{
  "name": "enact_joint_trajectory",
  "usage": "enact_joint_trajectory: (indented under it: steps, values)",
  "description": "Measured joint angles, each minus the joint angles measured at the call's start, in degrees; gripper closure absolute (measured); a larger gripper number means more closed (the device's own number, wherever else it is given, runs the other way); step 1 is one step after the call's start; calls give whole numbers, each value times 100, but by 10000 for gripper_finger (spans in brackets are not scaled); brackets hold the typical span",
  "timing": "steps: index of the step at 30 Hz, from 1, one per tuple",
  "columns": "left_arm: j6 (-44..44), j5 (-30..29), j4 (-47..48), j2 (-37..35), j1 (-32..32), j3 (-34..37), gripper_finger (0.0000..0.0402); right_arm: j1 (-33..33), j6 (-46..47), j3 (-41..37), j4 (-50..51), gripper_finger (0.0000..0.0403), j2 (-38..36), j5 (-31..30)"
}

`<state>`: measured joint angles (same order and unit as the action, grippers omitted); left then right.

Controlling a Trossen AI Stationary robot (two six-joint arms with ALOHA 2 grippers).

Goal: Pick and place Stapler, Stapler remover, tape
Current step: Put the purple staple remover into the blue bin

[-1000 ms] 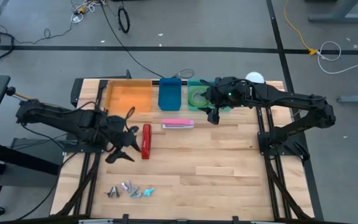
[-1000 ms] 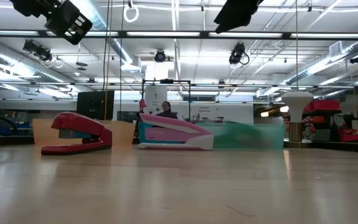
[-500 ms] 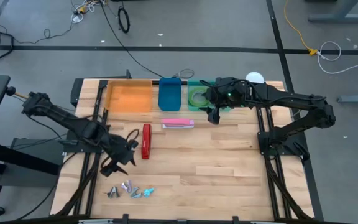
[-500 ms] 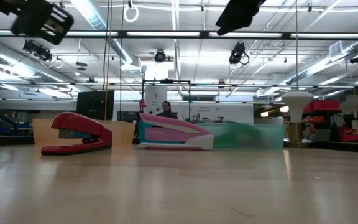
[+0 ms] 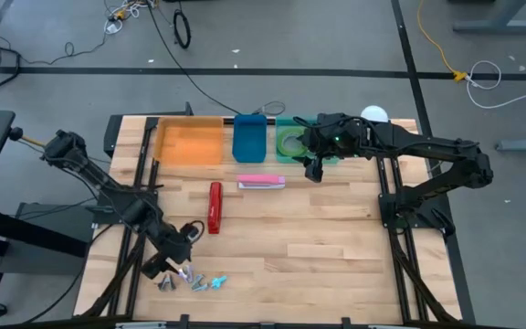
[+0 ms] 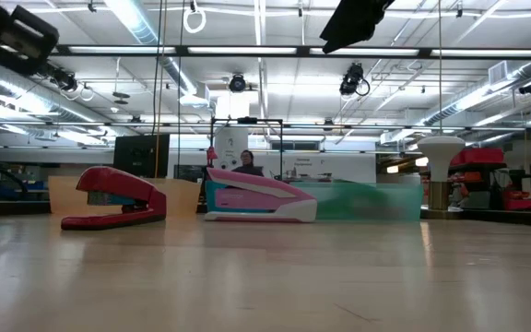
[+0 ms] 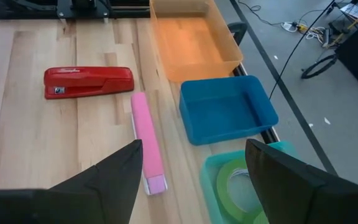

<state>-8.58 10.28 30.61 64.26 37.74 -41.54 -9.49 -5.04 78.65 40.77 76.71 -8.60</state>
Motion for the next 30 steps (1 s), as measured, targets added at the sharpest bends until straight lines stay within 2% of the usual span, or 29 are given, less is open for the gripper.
enact_joint_trajectory:
  steps: [7,15,22,30]
  values:
    - [170,-31,-75,643,115,0,175,-1,0,0,-2,121,2,0]
    - [210,-389,-90,1263,115,0,175,-1,0,0,-2,121,2,0]
    - [792,-411,-157,1670,115,0,176,-1,0,0,-2,121,2,0]
    - [929,-430,-226,1835,113,2,209,-1,0,0,-2,121,2,2]
